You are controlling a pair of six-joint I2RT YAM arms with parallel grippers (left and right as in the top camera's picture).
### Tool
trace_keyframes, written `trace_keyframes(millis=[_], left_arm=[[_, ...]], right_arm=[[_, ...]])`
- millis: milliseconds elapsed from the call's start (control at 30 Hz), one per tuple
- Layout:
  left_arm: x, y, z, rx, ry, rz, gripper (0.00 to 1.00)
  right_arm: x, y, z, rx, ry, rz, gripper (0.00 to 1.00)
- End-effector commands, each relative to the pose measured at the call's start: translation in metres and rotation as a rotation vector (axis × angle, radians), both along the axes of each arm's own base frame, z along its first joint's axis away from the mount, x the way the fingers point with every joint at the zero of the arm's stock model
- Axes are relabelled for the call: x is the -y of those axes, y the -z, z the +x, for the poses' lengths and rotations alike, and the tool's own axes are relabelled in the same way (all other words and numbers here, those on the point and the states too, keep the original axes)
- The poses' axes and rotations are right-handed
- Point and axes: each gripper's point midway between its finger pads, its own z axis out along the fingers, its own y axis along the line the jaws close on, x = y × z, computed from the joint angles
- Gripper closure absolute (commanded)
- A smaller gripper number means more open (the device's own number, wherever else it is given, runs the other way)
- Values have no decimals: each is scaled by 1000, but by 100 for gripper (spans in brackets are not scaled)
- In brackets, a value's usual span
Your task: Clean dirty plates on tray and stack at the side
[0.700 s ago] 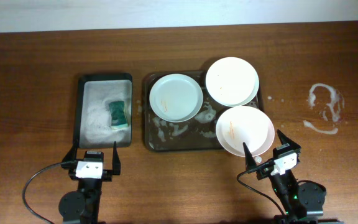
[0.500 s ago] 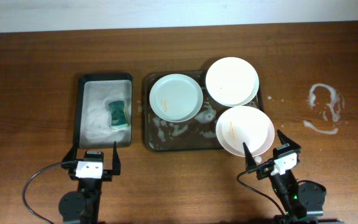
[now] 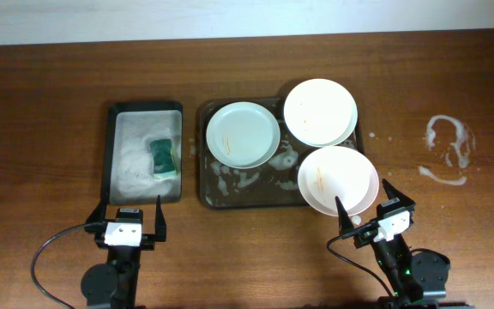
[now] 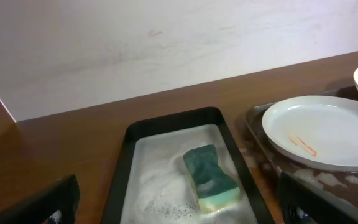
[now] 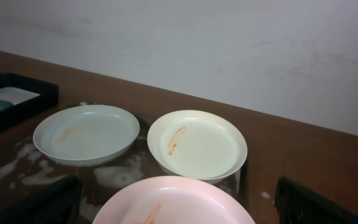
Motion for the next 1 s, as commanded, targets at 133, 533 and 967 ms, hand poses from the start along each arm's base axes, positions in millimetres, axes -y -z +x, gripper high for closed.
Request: trace_keyframes(millis=[133,533,967], left_arm=[[1,1,0,5,10,16,1],[2,1,0,5,11,16,1],[14,-6,-1,32,82,-15,1]], right_arm=[[-3,2,-1,-4,-16,11,2],[-3,2,-1,-5,-16,11,2],[5,-2,2,-3,37,60,2]])
